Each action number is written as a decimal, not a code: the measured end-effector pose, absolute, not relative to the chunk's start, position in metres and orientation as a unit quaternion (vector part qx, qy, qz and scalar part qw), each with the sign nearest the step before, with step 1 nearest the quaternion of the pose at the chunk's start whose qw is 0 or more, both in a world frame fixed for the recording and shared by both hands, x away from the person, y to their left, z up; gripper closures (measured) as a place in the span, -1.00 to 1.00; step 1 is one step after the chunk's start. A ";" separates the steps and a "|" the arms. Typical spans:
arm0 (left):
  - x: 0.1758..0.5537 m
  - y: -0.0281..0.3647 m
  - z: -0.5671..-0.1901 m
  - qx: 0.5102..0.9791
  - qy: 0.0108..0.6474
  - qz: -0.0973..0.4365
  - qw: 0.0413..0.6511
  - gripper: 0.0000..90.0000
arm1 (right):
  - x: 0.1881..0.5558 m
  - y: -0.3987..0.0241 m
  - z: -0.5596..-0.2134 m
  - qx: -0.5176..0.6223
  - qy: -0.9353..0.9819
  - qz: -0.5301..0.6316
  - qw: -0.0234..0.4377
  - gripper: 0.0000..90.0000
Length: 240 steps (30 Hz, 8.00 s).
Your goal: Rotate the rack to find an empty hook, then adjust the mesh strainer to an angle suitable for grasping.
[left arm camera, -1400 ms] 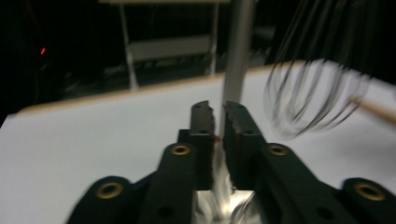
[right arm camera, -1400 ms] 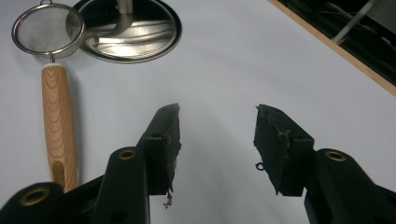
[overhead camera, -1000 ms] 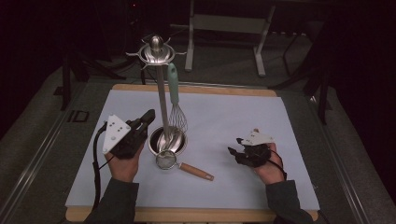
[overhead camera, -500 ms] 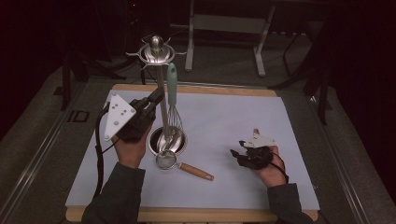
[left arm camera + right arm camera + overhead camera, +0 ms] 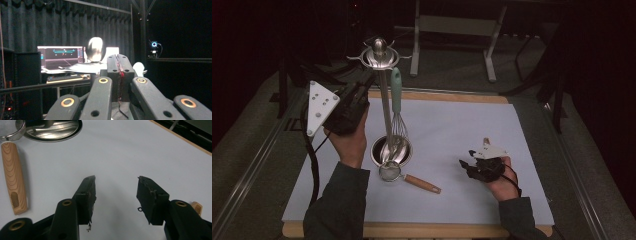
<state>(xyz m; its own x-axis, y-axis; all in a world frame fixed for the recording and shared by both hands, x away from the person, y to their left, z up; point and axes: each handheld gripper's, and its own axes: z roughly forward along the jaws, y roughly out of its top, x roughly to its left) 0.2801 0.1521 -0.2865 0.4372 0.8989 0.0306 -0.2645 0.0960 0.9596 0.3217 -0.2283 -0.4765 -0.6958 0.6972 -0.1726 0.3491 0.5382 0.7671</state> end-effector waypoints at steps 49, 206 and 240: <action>0.308 0.188 -0.283 0.493 0.361 0.450 0.651 1.00 | 0.322 -0.236 -0.475 0.314 0.841 0.364 0.247 0.08; 0.296 0.237 -0.539 0.681 0.527 0.298 0.411 0.43 | 0.394 -0.077 -0.504 0.303 0.894 0.328 0.035 0.07; 0.297 0.237 -0.538 0.685 0.526 0.299 0.406 0.41 | 0.394 -0.050 -0.520 0.442 0.840 0.311 0.042 -0.72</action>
